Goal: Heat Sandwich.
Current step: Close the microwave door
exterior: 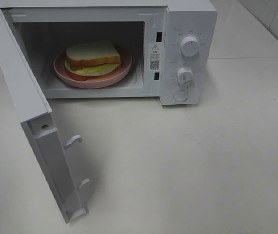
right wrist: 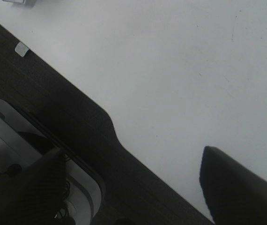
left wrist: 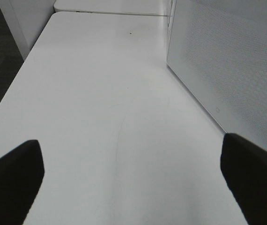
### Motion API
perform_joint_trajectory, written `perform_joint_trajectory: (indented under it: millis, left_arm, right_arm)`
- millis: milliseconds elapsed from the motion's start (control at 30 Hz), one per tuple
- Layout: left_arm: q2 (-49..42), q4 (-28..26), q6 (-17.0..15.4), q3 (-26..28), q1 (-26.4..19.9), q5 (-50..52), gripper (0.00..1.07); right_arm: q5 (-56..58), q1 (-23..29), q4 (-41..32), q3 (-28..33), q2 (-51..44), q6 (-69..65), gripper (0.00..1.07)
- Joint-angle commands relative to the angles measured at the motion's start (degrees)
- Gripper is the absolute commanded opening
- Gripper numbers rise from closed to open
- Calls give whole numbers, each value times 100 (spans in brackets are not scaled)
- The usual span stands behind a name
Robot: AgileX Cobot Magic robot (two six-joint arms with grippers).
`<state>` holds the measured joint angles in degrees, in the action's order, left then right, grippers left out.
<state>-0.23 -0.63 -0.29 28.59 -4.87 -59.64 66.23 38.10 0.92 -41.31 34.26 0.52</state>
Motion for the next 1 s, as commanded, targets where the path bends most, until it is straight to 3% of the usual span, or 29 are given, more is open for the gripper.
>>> perform_joint_trajectory:
  millis: [33,100,367,1000]
  left_arm:
    - [-149,17,-40,-23,29,29,97]
    - [-149,17,-40,-23,29,29,97]
    - [-149,17,-40,-23,29,29,97]
    - [-149,17,-40,-23,29,29,97]
  right_arm:
    - [166,-327,69,189,-516,-52,76]
    - [246,-877,86,367,-957,6,76]
    - [315,-1931,292,653,-2023,6,76]
    - [-705,-3581,264,1238,-3610,-52,76]
